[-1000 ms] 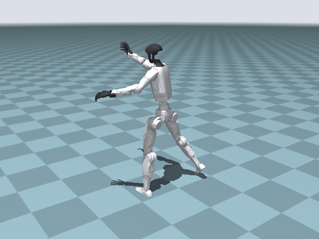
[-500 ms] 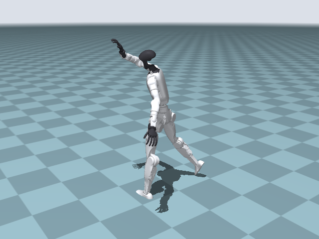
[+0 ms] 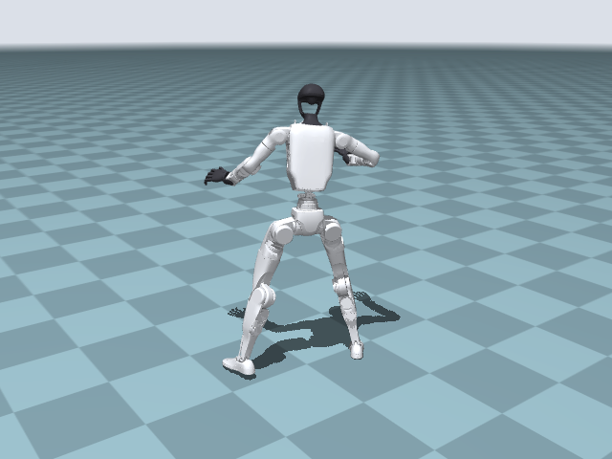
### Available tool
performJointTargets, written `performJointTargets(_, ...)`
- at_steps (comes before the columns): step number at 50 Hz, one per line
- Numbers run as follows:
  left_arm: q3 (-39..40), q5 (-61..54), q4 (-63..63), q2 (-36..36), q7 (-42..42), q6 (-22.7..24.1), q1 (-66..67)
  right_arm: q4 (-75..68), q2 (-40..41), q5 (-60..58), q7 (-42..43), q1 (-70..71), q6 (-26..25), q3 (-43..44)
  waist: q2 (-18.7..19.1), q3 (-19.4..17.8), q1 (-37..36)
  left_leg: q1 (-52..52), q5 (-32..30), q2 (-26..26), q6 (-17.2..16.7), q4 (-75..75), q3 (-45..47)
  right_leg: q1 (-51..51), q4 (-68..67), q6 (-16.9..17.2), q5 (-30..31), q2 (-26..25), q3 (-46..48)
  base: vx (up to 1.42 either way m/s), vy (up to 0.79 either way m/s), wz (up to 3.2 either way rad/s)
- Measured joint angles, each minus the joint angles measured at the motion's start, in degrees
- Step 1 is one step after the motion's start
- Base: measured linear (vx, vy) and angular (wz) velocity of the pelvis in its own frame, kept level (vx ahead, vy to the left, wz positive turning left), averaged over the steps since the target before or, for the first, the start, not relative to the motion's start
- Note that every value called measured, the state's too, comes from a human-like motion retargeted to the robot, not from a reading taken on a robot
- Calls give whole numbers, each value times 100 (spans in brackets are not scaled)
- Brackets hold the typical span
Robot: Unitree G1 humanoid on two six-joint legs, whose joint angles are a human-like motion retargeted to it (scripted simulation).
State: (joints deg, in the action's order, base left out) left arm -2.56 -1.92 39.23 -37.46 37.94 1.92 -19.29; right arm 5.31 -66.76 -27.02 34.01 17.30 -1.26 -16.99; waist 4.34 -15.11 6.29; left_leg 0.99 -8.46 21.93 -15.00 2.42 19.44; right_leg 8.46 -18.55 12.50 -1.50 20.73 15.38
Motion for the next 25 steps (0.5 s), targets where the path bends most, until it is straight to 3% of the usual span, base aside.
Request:
performJointTargets(5, -631, 948, -557, -1172, -242, -46, -706, -1182, 646, 533, 33, -1516, -47, 1121, -52, -200, 675, 203, -671, 305, 36, 482, 232, -33, 384, 10, 96, -518, -674, 2, -37, -148)
performJointTargets(12, -2298, 2504, -728, -2269, -548, -71, -2089, -2896, 1393, 1994, 292, -2889, 42, 3021, -244, -65, 1175, 194, -1467, 45, 0, 1111, -709, -184, 918, 43, 290, -680, -1494, 8, -17, -117)
performJointTargets(18, -3664, 3423, -731, -2464, -753, -98, -3197, -4292, 1023, 2809, 251, -3040, -40, 4051, -288, 80, 1652, 175, -1802, -540, 0, 1313, -1635, -4, 898, 152, 284, -460, -2057, 5, 4, -70)
performJointTargets(25, -4517, 3241, -453, -2216, -903, -31, -4279, -6234, 412, 3429, -46, -2831, -256, 4479, -323, -57, 1952, 188, -1610, -954, 0, 1481, -2032, 159, 777, 242, 270, -206, -2328, -2, 11, -22)
